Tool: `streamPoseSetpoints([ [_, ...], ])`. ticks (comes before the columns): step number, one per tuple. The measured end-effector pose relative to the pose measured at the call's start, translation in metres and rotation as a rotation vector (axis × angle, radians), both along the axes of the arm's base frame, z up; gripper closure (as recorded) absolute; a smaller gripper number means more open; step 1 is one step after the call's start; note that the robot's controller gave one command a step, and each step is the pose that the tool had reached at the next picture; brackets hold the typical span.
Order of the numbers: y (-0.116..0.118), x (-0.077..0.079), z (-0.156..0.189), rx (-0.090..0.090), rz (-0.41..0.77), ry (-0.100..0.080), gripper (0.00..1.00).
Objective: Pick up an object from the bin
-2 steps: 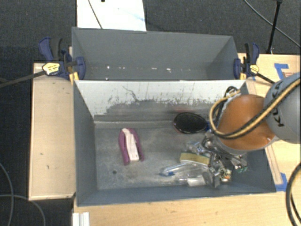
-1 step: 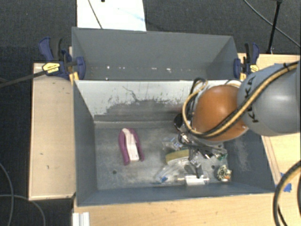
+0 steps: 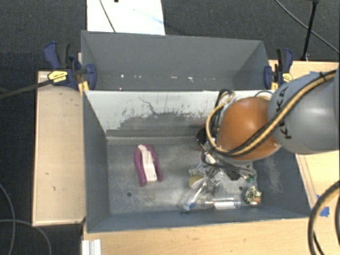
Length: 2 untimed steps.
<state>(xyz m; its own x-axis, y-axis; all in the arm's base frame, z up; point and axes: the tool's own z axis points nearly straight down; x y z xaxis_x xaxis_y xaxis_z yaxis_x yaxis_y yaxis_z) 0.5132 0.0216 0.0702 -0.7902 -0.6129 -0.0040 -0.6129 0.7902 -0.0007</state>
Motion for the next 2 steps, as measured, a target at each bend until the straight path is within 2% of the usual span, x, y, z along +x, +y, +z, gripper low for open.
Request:
streamPoseSetpoints([
  [1, -0.010, -0.017, 0.002, 0.001, -0.010, -0.012, 1.00],
  [2, -0.037, -0.008, 0.000, -0.002, -0.008, -0.003, 1.00],
])
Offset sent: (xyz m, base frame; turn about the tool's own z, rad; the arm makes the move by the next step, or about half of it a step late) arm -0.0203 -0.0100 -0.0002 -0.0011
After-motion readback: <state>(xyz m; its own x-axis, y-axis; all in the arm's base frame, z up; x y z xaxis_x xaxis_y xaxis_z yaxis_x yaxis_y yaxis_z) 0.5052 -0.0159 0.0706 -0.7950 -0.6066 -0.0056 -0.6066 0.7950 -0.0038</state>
